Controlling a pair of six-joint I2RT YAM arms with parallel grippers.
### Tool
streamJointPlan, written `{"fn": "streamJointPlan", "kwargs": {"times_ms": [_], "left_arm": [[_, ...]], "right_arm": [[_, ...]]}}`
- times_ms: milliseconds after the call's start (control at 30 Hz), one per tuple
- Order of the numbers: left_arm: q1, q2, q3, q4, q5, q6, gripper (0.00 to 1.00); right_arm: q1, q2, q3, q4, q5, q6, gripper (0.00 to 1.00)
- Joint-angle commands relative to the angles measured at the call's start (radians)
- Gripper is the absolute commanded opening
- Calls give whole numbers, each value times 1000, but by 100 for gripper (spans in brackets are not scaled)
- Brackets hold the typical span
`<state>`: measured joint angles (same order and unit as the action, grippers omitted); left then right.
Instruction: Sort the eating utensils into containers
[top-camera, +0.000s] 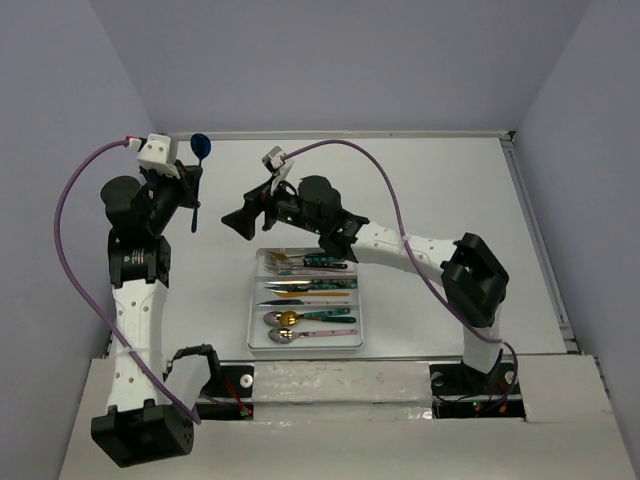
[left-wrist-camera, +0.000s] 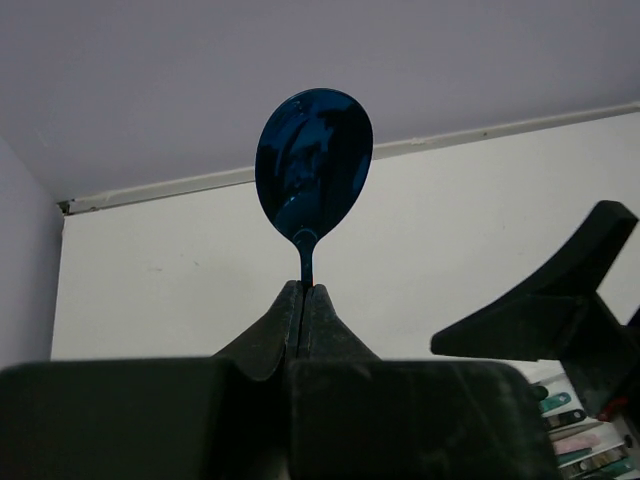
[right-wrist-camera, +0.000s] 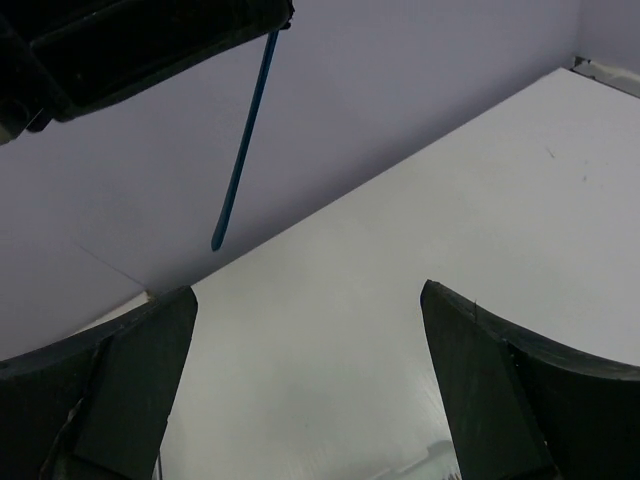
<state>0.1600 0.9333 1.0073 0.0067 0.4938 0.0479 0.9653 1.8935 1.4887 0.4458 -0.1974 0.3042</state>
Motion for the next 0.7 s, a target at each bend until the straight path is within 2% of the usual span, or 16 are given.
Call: {"fn": "streamJointPlan", "kwargs": {"times_ms": [0,167,333,433,533,567,633,667], "left_arm": [[-42,-34,-27,15,5,-68,0],[-89,-74,-59,45,-17,-75,0],[-94,-85,-70,58,-17,-82,0],[-97,-96,-90,71,-11,-92,0],[-99,-105,-99,75,5,-106,0],[-100,-106,-101,75,5,-112,0],[-100,-113,-110,72,2,-120,0],[-100,-116,-114,70,3,-121,0]], "right_arm": [[29,50,90,159,-56,62,99],[29,97,96,274,-56,139,93],[29,157,140,280,-66,191,88],[29,197,182,260,-51,217,81],[29,236,226,248,-43,233,71],[29,243,240,249,-45,243,60],[29,251,245,273,-51,246,46],[29,251,246,278,-54,246,31]]}}
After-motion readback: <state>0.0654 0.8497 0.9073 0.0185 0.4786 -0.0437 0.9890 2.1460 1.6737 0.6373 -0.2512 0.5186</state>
